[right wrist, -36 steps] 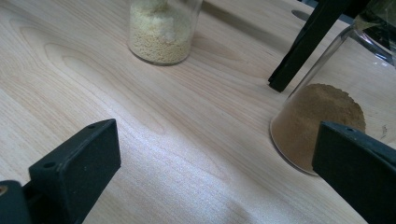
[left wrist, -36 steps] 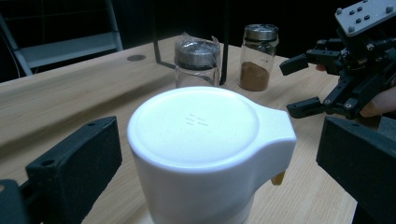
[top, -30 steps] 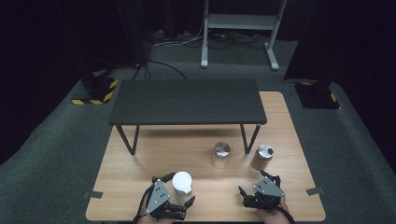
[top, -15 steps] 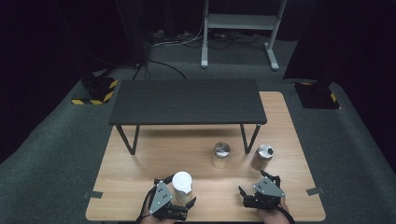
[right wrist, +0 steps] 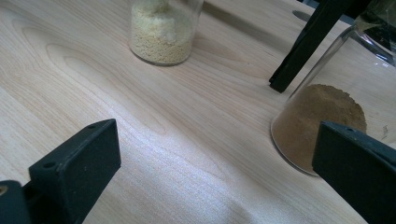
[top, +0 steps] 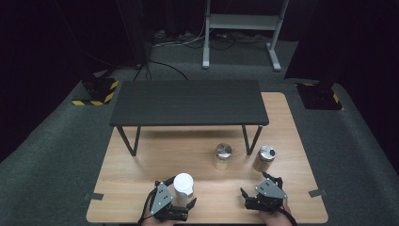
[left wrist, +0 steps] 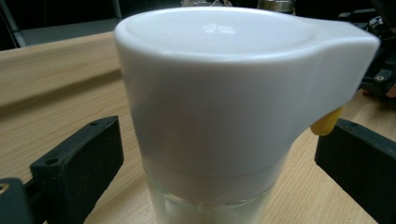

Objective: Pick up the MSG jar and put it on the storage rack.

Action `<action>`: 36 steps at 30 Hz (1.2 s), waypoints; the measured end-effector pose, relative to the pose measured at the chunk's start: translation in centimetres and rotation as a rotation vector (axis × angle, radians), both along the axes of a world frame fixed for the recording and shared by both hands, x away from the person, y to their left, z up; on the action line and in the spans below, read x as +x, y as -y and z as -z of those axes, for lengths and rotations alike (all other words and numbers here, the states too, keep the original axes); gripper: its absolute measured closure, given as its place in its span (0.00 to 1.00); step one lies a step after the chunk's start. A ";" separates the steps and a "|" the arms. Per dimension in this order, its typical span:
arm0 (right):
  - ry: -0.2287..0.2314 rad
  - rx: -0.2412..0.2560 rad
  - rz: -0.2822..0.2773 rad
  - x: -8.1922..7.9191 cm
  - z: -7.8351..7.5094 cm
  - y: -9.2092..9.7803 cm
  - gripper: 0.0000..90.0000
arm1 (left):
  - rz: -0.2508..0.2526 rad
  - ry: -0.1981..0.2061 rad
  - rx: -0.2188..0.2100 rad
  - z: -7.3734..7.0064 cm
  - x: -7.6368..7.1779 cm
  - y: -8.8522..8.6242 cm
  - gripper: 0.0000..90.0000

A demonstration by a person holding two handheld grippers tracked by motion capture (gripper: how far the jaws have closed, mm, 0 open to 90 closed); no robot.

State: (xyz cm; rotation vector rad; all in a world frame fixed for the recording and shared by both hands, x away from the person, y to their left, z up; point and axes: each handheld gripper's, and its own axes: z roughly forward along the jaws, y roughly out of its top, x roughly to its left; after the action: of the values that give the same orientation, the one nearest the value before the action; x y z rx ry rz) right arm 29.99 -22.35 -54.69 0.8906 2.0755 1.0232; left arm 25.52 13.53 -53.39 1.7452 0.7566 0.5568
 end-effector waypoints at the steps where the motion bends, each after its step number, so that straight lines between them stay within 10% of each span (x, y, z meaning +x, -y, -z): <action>1: 0.000 0.001 0.001 0.0 0.0 0.0 0.00 | 0.000 -0.001 -0.001 0.1 0.0 -0.1 0.06; 36: -0.002 0.004 -0.004 0.0 0.0 0.0 0.00 | 0.008 0.021 -0.050 0.5 -0.1 -1.0 0.34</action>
State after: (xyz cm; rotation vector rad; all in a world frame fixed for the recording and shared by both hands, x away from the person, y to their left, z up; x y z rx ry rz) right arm 30.00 -22.38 -54.68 0.8903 2.0782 1.0291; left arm 25.43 14.49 -53.91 1.6929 0.7424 0.5460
